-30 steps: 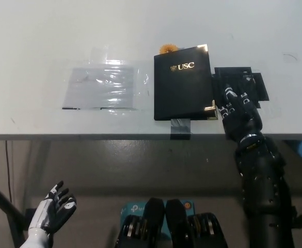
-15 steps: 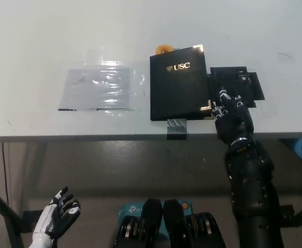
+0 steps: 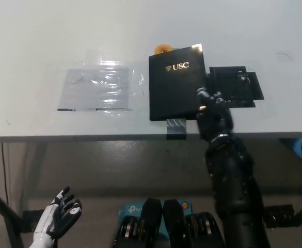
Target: The robot uses its right hand to push the cover of the diary kept in the middle of the desk towards the left to open it
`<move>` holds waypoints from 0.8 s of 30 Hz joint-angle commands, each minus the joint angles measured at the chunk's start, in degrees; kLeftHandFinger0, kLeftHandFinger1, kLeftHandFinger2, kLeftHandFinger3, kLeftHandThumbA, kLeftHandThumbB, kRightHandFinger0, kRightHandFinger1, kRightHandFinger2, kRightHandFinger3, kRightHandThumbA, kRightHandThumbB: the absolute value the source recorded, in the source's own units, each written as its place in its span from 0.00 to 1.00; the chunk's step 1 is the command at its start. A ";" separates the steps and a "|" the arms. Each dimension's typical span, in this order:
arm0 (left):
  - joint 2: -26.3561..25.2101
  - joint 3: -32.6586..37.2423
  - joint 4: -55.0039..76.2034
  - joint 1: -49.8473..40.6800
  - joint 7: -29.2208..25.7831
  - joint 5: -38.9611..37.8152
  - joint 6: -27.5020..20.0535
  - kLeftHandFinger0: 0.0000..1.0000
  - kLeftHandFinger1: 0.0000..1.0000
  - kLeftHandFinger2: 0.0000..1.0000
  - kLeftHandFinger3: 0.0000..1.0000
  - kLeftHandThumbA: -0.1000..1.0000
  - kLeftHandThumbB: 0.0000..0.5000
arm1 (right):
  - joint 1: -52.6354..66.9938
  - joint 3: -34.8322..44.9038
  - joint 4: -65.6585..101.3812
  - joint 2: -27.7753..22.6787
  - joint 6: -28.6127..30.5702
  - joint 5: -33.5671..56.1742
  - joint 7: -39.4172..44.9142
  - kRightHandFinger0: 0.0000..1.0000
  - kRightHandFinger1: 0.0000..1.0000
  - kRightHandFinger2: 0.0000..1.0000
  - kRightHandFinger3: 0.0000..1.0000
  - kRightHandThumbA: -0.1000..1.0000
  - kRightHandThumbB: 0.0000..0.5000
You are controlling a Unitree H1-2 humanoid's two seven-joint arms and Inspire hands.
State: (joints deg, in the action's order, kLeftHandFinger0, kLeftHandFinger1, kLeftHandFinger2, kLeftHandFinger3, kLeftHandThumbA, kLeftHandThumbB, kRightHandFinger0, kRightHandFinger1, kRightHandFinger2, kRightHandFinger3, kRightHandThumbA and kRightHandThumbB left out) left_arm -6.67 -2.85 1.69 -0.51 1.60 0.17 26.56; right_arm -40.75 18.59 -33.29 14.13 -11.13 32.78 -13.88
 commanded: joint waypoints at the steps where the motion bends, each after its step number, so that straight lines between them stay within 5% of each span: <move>1: -0.55 0.14 1.67 0.19 0.24 0.32 0.37 1.00 1.00 1.00 1.00 0.42 0.73 | -2.22 -2.15 -0.80 2.47 -2.73 -1.54 -0.36 1.00 1.00 1.00 1.00 0.61 0.28; 20: -1.36 1.60 1.77 0.41 1.15 0.90 0.37 1.00 1.00 1.00 1.00 0.42 0.67 | -1.20 -5.95 -0.60 5.95 -2.78 -4.22 1.50 1.00 1.00 1.00 1.00 0.61 0.32; 24: -1.53 1.88 1.35 0.68 1.54 0.81 0.37 1.00 1.00 1.00 1.00 0.41 0.68 | -2.85 -10.78 0.45 5.03 -3.49 -8.58 2.64 1.00 1.00 1.00 1.00 0.69 0.29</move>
State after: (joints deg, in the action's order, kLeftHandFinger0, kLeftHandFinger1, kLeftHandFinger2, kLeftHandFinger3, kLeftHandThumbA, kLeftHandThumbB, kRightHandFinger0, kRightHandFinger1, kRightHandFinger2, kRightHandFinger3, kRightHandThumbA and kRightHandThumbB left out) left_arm -7.28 -1.43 1.69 -0.56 2.03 0.71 26.56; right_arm -40.59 13.54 -32.68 15.10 -11.44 27.61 -14.82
